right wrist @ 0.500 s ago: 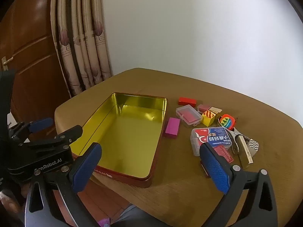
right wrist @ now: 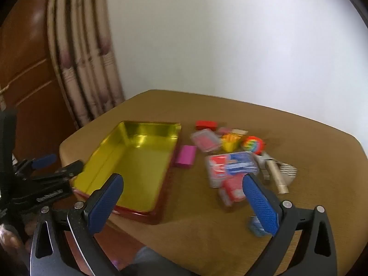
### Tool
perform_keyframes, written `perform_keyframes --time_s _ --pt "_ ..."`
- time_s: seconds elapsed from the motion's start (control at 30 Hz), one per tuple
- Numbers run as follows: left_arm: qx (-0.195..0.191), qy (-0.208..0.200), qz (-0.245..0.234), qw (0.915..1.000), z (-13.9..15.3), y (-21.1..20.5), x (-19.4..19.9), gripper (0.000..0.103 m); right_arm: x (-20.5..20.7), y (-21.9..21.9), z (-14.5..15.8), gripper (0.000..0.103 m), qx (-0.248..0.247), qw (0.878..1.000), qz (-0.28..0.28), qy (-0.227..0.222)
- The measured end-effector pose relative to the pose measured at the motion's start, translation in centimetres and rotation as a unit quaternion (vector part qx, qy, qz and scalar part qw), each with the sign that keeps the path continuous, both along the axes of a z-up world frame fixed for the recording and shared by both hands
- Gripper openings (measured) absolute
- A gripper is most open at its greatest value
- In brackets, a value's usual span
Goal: Organize rigid objects
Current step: 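Move the left gripper toward the blue patterned keychain pouch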
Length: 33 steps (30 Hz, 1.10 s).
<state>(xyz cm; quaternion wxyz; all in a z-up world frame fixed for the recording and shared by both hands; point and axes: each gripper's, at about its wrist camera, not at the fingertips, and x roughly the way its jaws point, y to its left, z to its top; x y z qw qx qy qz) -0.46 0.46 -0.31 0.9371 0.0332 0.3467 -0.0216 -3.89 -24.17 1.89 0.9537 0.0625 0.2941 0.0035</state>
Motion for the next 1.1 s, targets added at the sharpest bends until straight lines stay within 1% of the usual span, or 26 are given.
perform_keyframes --time_s 0.1,0.2,0.27,0.33,0.4,0.47,0.53,0.57,0.63,0.73,0.83,0.87,0.9,1.03,1.1 --pt "0.006 0.002 -0.019 0.9998 0.2 -0.5 -0.4 0.084 -1.8 -3.9 -0.4 0.102 -0.003 0.999 -0.046 0.002" --pt "0.004 0.001 -0.05 0.9987 0.6 -1.2 -1.1 0.084 -3.2 -8.2 -1.5 0.103 0.002 0.996 -0.091 0.016" --pt "-0.002 0.016 -0.083 0.9964 0.7 -2.3 -1.6 0.084 -4.2 -11.4 -2.4 0.103 0.016 0.992 -0.122 0.03" --pt "-0.008 0.021 -0.107 0.9941 0.9 -3.5 -2.3 0.084 -5.6 -14.5 -3.4 0.103 0.032 0.986 -0.155 0.044" --pt "-0.009 0.032 -0.14 0.9897 0.9 -4.9 -3.2 0.084 -6.9 -16.7 -4.1 0.103 0.046 0.982 -0.178 0.052" --pt "0.006 0.035 -0.165 0.9857 0.7 -7.0 -4.0 0.084 -8.0 -18.0 -4.6 0.103 0.054 0.978 -0.193 0.058" --pt "0.018 0.042 -0.189 0.9809 0.4 -8.7 -4.7 0.084 -8.7 -18.7 -5.1 0.103 0.053 0.976 -0.201 0.062" --pt "0.017 0.049 -0.203 0.9778 0.3 -9.7 -5.0 0.084 -8.9 -18.8 -5.3 0.103 0.05 0.976 -0.202 0.065" --pt "0.01 0.064 -0.227 0.9718 -0.1 -11.5 -5.2 0.084 -9.1 -19.2 -5.7 0.103 0.042 0.976 -0.199 0.071" --pt "-0.025 0.117 -0.266 0.9564 -1.2 -15.1 -4.8 0.084 -9.1 -19.6 -6.0 0.103 0.04 0.978 -0.188 0.075" --pt "-0.058 0.172 -0.272 0.9451 -2.4 -18.3 -3.6 0.084 -9.3 -20.7 -6.1 0.103 0.052 0.979 -0.183 0.074" --pt "-0.069 0.191 -0.265 0.9425 -2.8 -19.5 -2.9 0.084 -9.4 -21.0 -6.1 0.103 0.056 0.979 -0.183 0.075" --pt "-0.082 0.211 -0.253 0.9406 -3.2 -20.5 -2.2 0.084 -9.5 -21.5 -6.2 0.103 0.061 0.978 -0.185 0.074" --pt "-0.127 0.254 -0.209 0.9358 -3.6 -22.4 -0.7 0.084 -10.3 -23.3 -6.3 0.103 0.079 0.976 -0.192 0.069" --pt "-0.13 0.27 -0.185 0.9359 -4.1 -23.5 0.1 0.084 -10.5 -24.1 -6.3 0.103 0.091 0.975 -0.193 0.069"
